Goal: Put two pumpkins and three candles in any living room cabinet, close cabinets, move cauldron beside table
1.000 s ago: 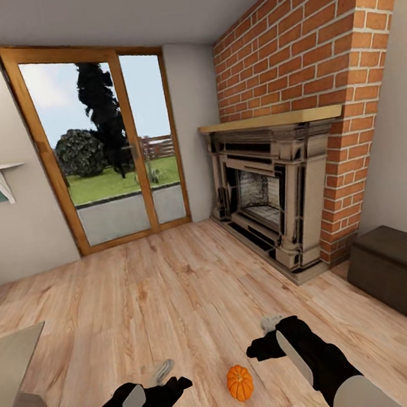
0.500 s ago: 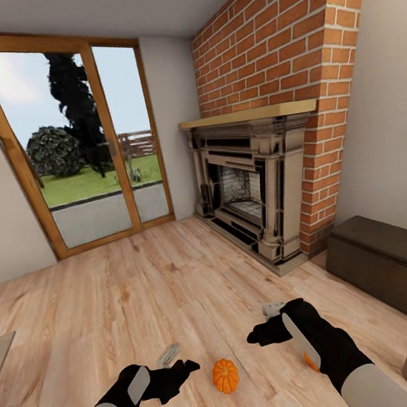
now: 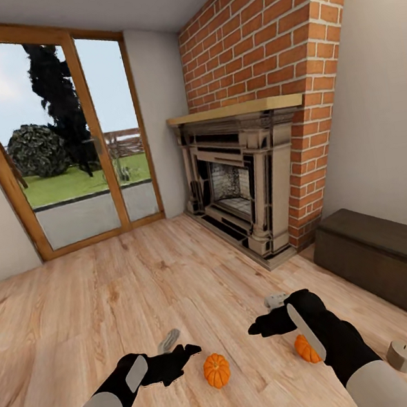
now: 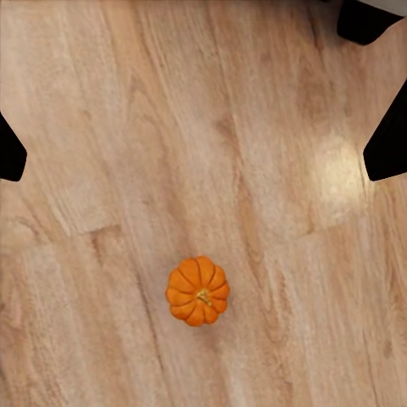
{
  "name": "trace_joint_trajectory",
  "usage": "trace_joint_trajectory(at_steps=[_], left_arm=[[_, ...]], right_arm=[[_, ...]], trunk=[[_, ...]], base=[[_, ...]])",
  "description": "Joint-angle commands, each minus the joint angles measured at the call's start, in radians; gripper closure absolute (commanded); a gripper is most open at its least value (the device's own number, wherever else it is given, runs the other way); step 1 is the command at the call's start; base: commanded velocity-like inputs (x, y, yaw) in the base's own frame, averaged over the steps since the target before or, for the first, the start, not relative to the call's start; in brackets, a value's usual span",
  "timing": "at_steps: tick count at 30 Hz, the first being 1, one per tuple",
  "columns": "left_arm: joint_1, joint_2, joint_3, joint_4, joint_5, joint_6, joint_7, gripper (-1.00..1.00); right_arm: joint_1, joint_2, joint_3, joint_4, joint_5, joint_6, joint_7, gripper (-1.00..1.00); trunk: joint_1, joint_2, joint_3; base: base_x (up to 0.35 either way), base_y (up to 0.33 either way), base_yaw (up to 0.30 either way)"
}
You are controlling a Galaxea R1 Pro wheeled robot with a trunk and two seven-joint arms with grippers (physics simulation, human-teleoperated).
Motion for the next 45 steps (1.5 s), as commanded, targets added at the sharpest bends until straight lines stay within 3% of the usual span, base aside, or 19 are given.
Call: trace_joint_trajectory(at_steps=[1, 3, 10, 20, 32, 45], left_arm=[[-0.004, -0.001, 0.004, -0.002, 0.003, 0.008, 0.0, -1.0], [-0.033, -0.001, 0.004, -0.001, 0.003, 0.008, -0.002, -1.0], [-0.037, 0.005, -0.001, -0.001, 0.002, 0.008, -0.041, -1.0], [-0.037, 0.009, -0.037, 0.0, -0.005, 0.001, -0.097, -1.0], [-0.038, 0.029, -0.044, 0.002, -0.006, 0.006, -0.101, -1.0], [-0.038, 0.032, -0.047, 0.005, -0.008, 0.005, -0.1, -1.0]], right_arm=[[-0.001, 0.0, 0.0, -0.002, -0.004, 0.004, -0.001, -1.0], [-0.001, 0.001, 0.0, -0.003, -0.003, 0.006, -0.002, -1.0], [0.0, 0.0, -0.001, -0.018, -0.003, 0.007, -0.001, -1.0], [0.001, 0.001, 0.0, -0.031, -0.001, 0.007, -0.003, -1.0], [0.001, 0.0, -0.001, -0.032, 0.0, 0.006, -0.004, -1.0], [0.001, 0.001, 0.001, -0.034, 0.0, 0.007, -0.004, -1.0]], trunk=[[0.004, -0.008, -0.004], [0.012, -0.022, -0.011], [0.038, -0.071, -0.033], [0.038, -0.071, -0.044], [0.038, -0.071, -0.063], [0.038, -0.071, -0.084]], base=[[0.0, 0.0, -0.008], [0.0, 0.0, -0.003], [0.0, 0.0, 0.0], [0.0, 0.0, 0.0], [0.0, 0.0, 0.0], [0.022, 0.004, 0.0]])
